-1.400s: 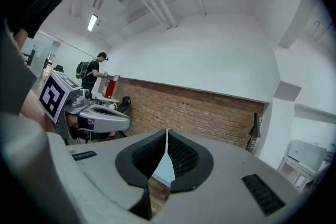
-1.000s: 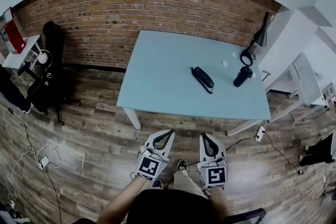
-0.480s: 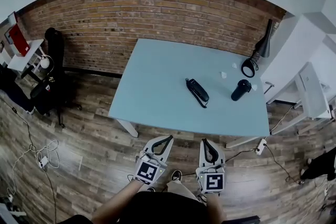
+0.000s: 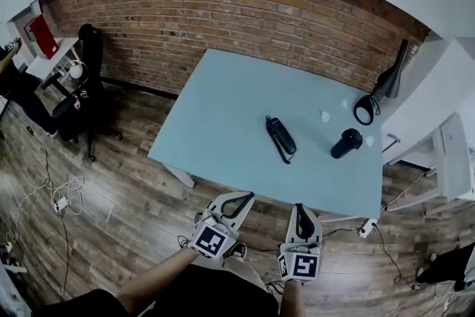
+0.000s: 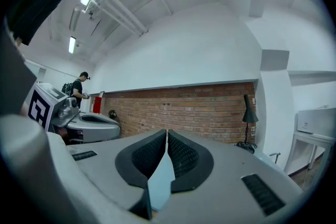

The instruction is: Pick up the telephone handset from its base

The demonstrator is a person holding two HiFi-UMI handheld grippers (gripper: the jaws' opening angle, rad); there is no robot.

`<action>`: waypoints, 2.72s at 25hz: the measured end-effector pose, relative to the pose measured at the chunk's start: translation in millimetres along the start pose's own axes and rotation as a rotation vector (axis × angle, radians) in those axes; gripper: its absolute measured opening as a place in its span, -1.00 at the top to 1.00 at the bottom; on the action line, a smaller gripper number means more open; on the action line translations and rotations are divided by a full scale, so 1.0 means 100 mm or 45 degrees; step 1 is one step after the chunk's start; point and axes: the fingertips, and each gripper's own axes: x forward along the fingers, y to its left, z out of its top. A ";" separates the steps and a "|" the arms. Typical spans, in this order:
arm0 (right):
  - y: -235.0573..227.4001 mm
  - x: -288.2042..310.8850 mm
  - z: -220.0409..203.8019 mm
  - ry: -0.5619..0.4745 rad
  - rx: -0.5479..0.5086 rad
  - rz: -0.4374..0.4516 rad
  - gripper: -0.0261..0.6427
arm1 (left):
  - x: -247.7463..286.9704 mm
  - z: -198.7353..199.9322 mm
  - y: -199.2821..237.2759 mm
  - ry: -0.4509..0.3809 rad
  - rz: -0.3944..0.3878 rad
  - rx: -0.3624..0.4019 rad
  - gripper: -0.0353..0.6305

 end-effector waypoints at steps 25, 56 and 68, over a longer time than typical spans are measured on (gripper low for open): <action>-0.31 1.93 0.00 0.112 -0.124 -0.039 0.83 | 1.35 -0.05 1.51 -0.117 -0.077 -0.059 0.85; -0.76 3.25 -2.67 1.058 -0.246 0.571 0.18 | 1.54 -0.33 1.93 0.021 -0.003 -0.048 0.85; -0.84 3.50 -3.11 1.205 -0.459 0.582 0.12 | 1.57 -0.38 2.01 0.053 0.023 -0.013 0.85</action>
